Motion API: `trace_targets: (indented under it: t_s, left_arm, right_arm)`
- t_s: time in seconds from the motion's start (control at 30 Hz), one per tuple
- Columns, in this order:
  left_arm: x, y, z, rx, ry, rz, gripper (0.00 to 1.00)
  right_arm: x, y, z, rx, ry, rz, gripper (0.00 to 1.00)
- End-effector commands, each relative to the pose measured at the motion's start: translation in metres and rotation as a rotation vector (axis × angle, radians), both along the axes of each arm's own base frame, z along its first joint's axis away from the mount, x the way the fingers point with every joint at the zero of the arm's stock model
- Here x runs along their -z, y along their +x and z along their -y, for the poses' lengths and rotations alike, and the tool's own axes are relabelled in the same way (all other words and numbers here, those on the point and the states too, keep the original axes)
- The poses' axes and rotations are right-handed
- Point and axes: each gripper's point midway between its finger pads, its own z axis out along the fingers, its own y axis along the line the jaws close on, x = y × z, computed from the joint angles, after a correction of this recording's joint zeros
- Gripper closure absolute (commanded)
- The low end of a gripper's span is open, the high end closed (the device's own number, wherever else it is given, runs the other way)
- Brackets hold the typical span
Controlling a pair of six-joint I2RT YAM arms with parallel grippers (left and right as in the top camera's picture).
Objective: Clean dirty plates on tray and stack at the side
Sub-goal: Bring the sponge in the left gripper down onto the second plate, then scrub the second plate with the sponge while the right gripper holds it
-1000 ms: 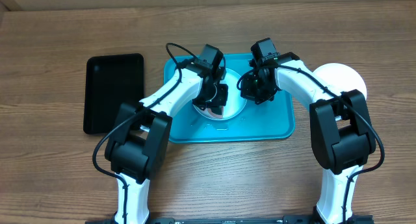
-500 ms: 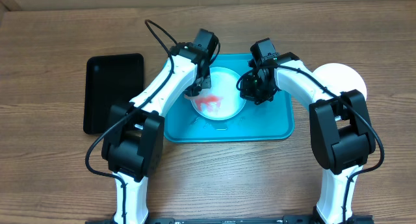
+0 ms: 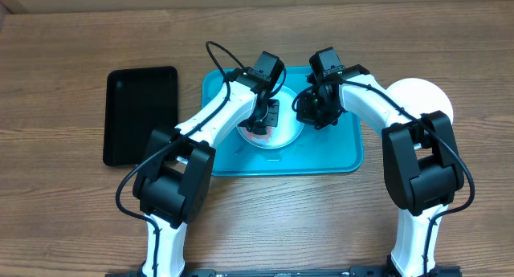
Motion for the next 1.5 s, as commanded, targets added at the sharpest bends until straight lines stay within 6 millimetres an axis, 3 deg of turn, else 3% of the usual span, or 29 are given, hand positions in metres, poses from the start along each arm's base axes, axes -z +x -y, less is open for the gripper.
trace_targets:
  t_s: [0.0,0.27,0.4,0.47,0.57,0.77,0.93,1.13,1.23,1.33,1.47]
  left_arm:
    - [0.006,-0.005,0.012,0.104,-0.041,-0.019,0.96]
    - [0.018,0.029,-0.035,-0.174,0.113,0.082,0.96]
    - [0.026,0.019,-0.058,-0.265,0.231,0.061,0.96]
    - [0.026,0.01,-0.06,-0.254,0.256,0.033,0.96]
    - [0.027,-0.007,-0.053,-0.214,0.238,-0.042,0.96]
    - [0.021,-0.041,0.022,0.163,-0.155,-0.224,0.96]
    - [0.019,-0.021,0.031,0.157,-0.191,-0.142,0.96]
    - [0.021,0.024,0.0,-0.022,-0.013,0.044,0.96]
    - [0.018,0.04,-0.037,-0.173,0.158,0.135,0.96]
    - [0.014,0.038,-0.066,-0.286,0.289,0.166,0.96]
    - [0.02,0.017,-0.065,-0.244,0.288,0.068,0.96]
  right_arm:
    - [0.012,-0.016,0.001,-0.013,-0.03,-0.042,0.96]
    - [0.012,-0.016,0.001,-0.013,-0.031,-0.045,0.96]
    - [0.012,-0.017,0.001,-0.013,-0.031,-0.046,0.96]
    - [0.012,-0.017,0.001,-0.013,-0.031,-0.046,0.96]
    - [0.012,-0.016,0.001,-0.013,-0.03,-0.043,0.96]
    - [0.012,-0.016,0.001,-0.013,-0.03,-0.041,0.96]
    - [0.012,-0.016,0.001,-0.013,-0.03,-0.043,0.96]
    - [0.012,-0.017,0.001,-0.013,-0.031,-0.047,0.96]
    - [0.012,-0.017,0.002,-0.013,-0.032,-0.049,0.96]
    - [0.012,-0.017,0.001,-0.014,-0.032,-0.049,0.96]
    - [0.012,-0.017,0.001,-0.013,-0.031,-0.046,0.96]
